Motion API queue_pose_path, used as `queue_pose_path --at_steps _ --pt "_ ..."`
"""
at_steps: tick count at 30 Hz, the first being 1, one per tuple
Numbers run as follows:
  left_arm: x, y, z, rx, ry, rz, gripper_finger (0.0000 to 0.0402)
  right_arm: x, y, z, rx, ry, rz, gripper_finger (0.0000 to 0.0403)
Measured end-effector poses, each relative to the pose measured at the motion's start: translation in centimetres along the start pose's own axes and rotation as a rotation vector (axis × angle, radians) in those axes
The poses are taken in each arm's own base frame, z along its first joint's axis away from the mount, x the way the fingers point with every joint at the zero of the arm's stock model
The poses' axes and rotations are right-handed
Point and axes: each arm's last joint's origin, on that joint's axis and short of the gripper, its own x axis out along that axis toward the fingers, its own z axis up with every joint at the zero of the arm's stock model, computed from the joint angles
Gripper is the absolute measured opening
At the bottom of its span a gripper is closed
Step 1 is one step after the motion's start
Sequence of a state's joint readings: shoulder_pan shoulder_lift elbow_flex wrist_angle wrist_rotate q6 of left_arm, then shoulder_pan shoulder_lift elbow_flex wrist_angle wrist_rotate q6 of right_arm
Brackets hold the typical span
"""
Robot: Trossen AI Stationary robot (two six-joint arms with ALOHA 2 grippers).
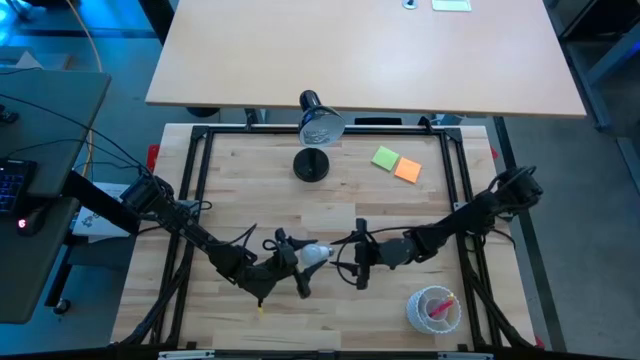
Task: Screw lightbulb
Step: Insert the white lightbulb into the black lamp
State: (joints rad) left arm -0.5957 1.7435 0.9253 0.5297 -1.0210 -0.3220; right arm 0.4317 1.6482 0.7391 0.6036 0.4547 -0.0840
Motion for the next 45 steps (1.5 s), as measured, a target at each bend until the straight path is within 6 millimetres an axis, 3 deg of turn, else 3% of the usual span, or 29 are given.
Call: queue_pose_path --at_steps 11,23,31,38,41,45 --pt "0.0 -0.2 0.1 -0.034 0.002 -0.042 0.0254 0.3 -0.1 0.1 -0.011 -0.031 0.065 0.0220" --pt "0.4 -0.1 0.3 -0.046 0.005 -0.084 0.0254 0.4 -0.4 0.2 0.002 -0.044 0.103 0.0099" --pt "0.2 -0.1 0.6 0.047 -0.001 -0.089 0.0299 0.2 -0.3 0.0 0.034 0.004 0.121 0.0095" --pt "-2.2 0.5 2.2 0.113 0.039 -0.082 0.0327 -1.0 -0.8 -0.2 0.064 0.088 0.152 0.0095" --pt "-4.3 0.8 2.6 0.135 0.036 0.008 0.0326 -2.0 -1.0 -2.0 0.137 -0.008 0.181 0.0095" --pt "-7.0 1.1 1.4 0.166 -0.022 0.163 0.0324 -4.9 -2.3 -4.9 0.295 -0.216 0.112 0.0095"
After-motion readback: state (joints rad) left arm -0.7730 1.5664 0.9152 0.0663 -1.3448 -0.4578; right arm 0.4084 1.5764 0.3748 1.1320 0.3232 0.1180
